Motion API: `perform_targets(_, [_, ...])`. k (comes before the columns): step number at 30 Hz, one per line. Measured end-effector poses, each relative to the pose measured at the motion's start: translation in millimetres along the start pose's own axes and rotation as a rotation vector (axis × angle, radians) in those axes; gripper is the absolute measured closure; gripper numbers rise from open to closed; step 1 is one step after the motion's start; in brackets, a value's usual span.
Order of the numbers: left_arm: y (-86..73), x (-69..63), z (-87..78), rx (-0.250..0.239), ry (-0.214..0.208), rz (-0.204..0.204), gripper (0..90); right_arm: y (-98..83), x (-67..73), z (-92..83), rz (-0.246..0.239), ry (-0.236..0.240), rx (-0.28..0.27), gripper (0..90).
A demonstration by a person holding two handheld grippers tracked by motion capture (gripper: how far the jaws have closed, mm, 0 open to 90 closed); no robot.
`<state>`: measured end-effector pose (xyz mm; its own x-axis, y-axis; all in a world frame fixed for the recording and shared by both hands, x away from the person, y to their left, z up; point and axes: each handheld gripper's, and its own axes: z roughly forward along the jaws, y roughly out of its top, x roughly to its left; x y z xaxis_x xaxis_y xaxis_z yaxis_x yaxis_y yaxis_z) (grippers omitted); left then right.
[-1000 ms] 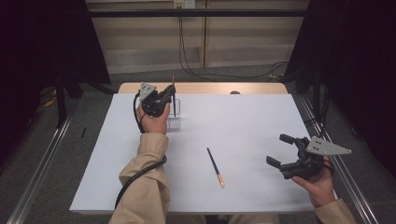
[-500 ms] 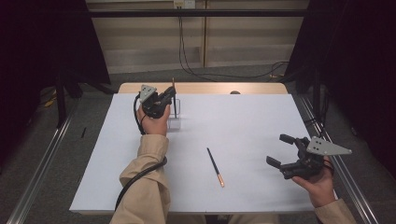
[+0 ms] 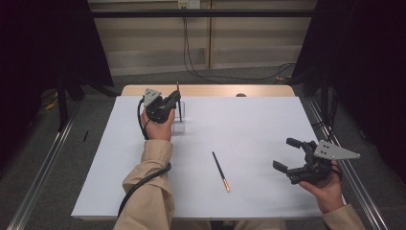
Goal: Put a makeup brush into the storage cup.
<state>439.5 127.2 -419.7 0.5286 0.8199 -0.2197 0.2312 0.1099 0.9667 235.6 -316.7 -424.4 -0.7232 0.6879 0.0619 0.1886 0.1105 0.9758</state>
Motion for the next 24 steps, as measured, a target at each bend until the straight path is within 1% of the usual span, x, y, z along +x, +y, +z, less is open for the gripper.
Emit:
perform_targets(6, [-1.4,-0.5,-1.3,-0.004,-0.003,-0.014,83.5,0.1,0.0,-0.1,0.0,0.002,-0.001,1.1])
perform_targets(8, [-1.6,-0.6,-1.5,-0.001,-0.005,-0.009,83.5,0.2,0.3,0.1,-0.001,0.0,-0.003,1.1])
perform_targets(10, [-1.7,-1.0,-1.8,-0.002,-0.012,-0.017,83.2,0.3,0.6,0.0,0.0,0.0,-0.002,1.1])
perform_targets(12, [-1.6,-1.5,-2.4,0.003,-0.013,-0.009,83.0,0.3,0.7,0.0,0.001,0.003,-0.003,1.1])
perform_targets(14, [-1.8,-1.7,-2.4,0.001,-0.018,-0.024,81.3,0.4,0.9,0.2,-0.001,0.004,-0.004,1.1])
perform_targets(17, [-1.6,-1.2,-1.8,0.004,-0.026,-0.034,69.6,0.5,1.2,0.6,-0.003,0.007,-0.002,1.1])
perform_targets(19, [-1.4,-1.3,-1.8,0.0,-0.025,-0.02,59.8,0.4,1.2,0.7,-0.004,0.007,-0.001,1.2])
perform_targets(20, [-1.4,-1.4,-1.9,0.002,-0.035,-0.018,56.9,0.5,1.1,0.6,-0.004,0.007,-0.002,1.1])
perform_targets(21, [-1.2,-1.7,-2.3,-0.002,-0.036,-0.007,53.1,0.6,1.2,0.4,-0.003,0.005,-0.002,1.1])
perform_targets(24, [-0.4,-1.9,-3.3,-0.015,-0.046,0.0,40.0,0.5,1.0,0.5,-0.003,0.006,-0.002,1.2])
